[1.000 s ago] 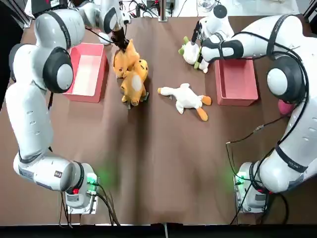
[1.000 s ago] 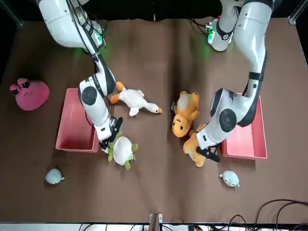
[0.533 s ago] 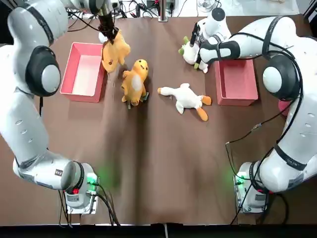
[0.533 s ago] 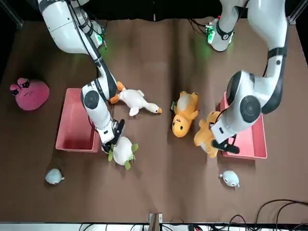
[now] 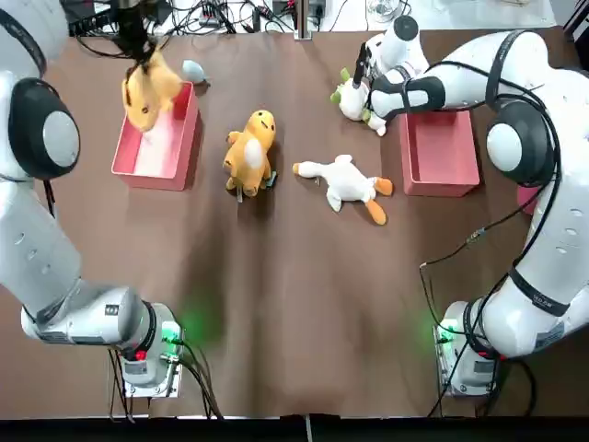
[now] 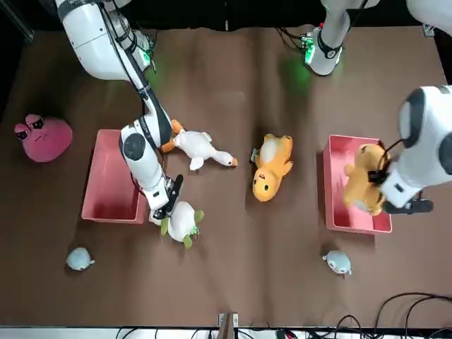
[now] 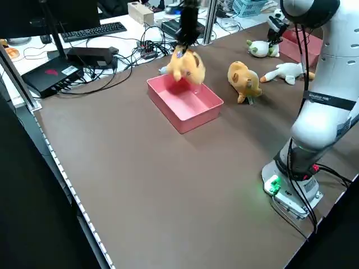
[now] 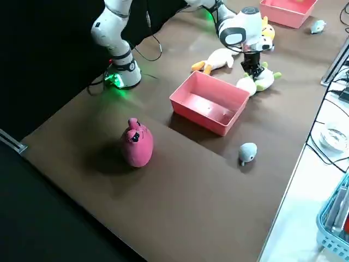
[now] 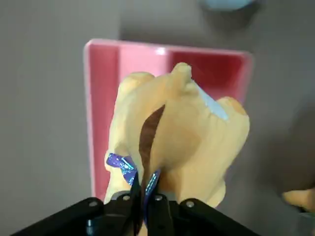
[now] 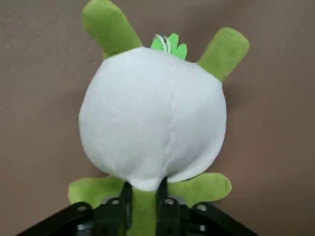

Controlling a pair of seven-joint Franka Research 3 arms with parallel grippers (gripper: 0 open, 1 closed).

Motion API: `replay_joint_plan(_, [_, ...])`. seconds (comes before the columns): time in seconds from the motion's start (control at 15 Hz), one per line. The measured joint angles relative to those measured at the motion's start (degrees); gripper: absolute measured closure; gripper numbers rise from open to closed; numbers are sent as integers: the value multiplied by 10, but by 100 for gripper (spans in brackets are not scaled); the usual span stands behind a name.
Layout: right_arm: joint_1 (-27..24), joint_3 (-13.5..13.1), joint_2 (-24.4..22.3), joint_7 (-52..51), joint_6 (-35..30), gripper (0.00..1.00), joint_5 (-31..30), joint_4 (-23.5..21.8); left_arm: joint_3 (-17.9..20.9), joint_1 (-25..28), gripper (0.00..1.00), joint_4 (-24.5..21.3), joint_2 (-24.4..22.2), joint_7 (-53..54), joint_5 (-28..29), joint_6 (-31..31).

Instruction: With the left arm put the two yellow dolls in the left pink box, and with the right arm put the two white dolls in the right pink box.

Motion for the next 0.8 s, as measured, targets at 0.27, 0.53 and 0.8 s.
replay_joint_plan(0.27, [0,1,-5,0,0,87,0,5,0,30,93,-7,35,6,3,-1])
replay_joint_plan(0.53, [-1,0,-67,39,-76,87,1,22,0,37,94,-8,82,6,4,1])
replay_joint_plan(0.8, [-50,-2,-198,39,-211,87,1,7,0,40,92,-6,102,6,4,9])
